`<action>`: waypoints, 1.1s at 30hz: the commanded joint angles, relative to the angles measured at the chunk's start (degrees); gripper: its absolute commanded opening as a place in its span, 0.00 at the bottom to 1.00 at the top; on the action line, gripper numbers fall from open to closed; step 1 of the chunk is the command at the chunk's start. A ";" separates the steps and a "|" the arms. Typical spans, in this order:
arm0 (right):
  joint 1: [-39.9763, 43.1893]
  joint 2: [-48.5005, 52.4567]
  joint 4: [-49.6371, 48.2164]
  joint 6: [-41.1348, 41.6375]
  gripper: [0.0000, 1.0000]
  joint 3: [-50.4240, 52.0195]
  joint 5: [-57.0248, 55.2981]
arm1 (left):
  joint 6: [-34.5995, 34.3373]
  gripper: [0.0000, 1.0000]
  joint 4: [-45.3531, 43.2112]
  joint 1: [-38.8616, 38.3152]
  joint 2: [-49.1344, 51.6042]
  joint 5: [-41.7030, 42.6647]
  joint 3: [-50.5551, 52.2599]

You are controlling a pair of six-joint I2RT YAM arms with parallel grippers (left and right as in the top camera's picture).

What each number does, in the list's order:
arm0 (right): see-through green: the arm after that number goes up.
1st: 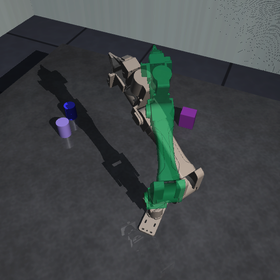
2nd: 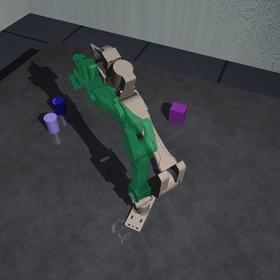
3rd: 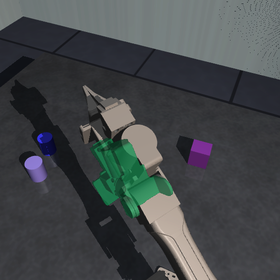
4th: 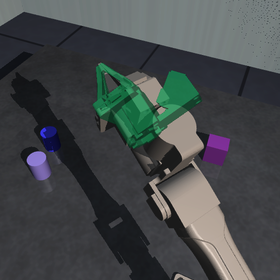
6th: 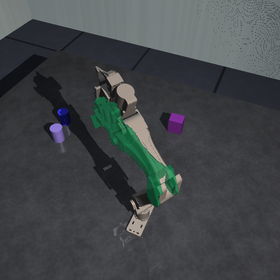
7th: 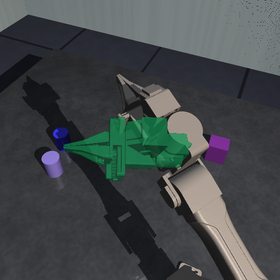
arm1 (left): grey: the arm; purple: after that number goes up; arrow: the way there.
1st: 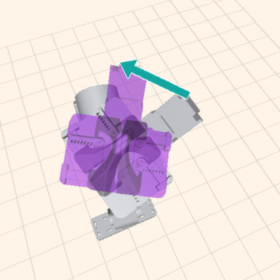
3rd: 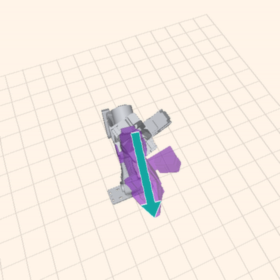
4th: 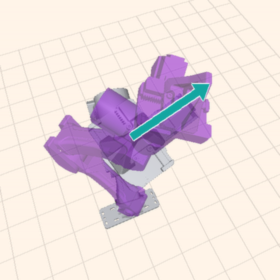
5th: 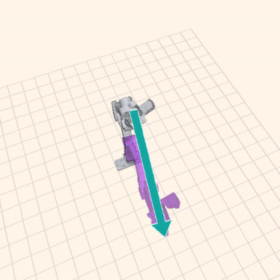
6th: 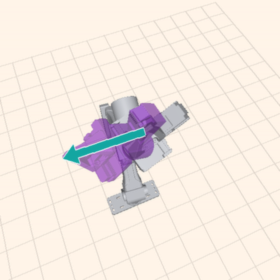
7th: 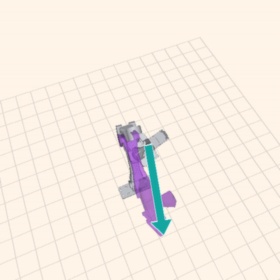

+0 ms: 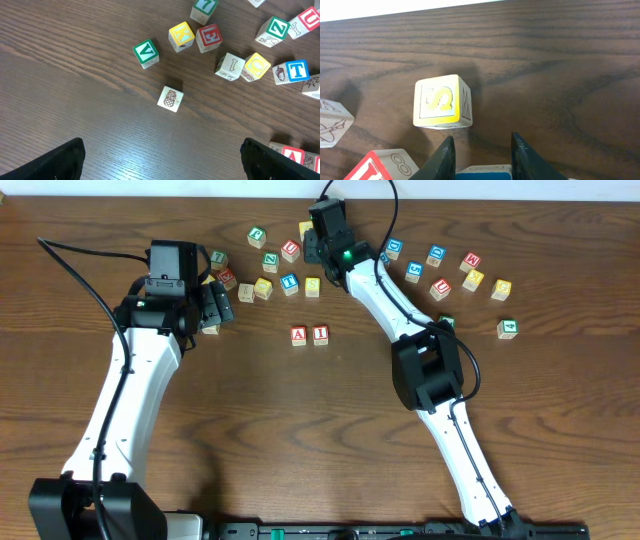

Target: Spell out AI2

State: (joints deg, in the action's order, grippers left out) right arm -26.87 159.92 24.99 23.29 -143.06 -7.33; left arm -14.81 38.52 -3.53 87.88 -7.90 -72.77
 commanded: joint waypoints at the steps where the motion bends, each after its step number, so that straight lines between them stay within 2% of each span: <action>1: 0.20 0.50 0.07 0.02 0.26 0.33 -0.92 | -0.28 0.98 0.02 0.02 0.22 -0.94 -0.57; 12: 0.20 -1.29 1.66 0.00 0.22 0.24 -0.90 | -0.28 0.98 0.02 0.02 0.22 -0.94 -0.57; 21: 0.20 -8.22 7.13 0.00 0.18 0.24 0.90 | -0.28 0.98 0.00 0.02 0.22 -0.94 -0.57; 28: 0.13 -16.09 15.80 -3.32 0.17 0.24 2.16 | -0.28 0.98 0.04 0.04 0.22 -0.94 -0.57; 33: 0.15 -23.15 29.31 -4.74 0.17 0.24 2.12 | -0.28 0.98 0.04 0.02 0.22 -0.94 -0.57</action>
State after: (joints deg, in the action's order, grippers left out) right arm -26.87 141.01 50.68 20.32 -142.50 -5.32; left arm -14.81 38.52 -3.53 87.90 -7.90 -72.77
